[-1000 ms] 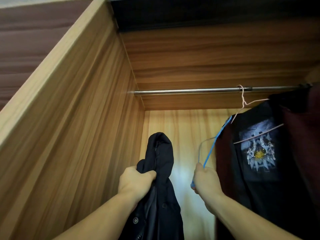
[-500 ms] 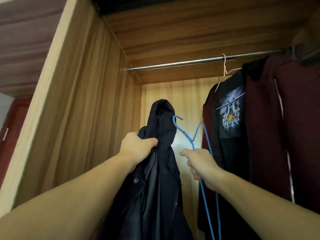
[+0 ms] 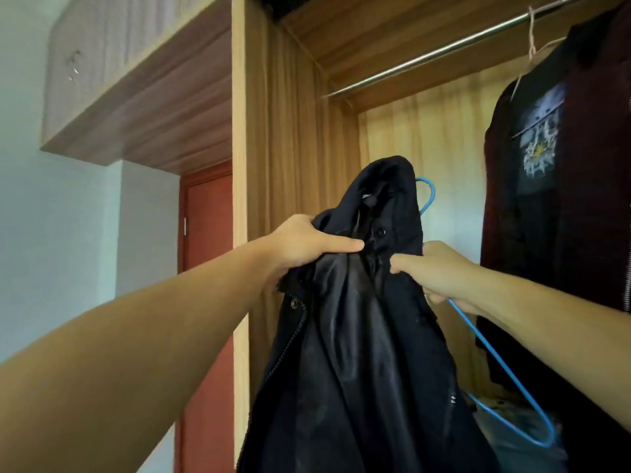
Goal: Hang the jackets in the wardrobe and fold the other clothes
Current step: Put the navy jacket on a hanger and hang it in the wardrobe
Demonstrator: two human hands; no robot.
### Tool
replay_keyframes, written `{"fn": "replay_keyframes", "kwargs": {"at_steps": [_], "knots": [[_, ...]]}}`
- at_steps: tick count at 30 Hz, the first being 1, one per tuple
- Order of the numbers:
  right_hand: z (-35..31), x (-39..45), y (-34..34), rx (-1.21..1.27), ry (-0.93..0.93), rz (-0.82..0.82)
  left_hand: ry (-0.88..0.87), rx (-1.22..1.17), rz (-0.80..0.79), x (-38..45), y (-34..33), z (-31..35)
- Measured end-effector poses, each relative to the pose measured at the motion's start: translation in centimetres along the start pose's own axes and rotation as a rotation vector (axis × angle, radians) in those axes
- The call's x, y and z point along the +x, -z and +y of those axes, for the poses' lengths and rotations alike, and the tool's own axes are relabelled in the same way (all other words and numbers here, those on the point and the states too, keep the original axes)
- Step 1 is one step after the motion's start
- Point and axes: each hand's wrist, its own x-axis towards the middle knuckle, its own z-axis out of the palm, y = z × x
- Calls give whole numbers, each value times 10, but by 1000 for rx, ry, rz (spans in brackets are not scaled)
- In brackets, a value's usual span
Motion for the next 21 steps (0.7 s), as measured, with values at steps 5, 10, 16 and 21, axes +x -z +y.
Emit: {"fn": "replay_keyframes", "kwargs": {"at_steps": [5,10,16,21], "knots": [[4,-27,-2,-312,49,245,27,87,-130,-70,64,-26],[26,-71,-24,-773,-20,253,100,155,-88,-126,106,-56],[16,-121,-47,-1014,19,199,105,633,109,-176,116,-70],[-13,-140,-39,-1055,116,241,85,1041,15,-221,131,-80]]}}
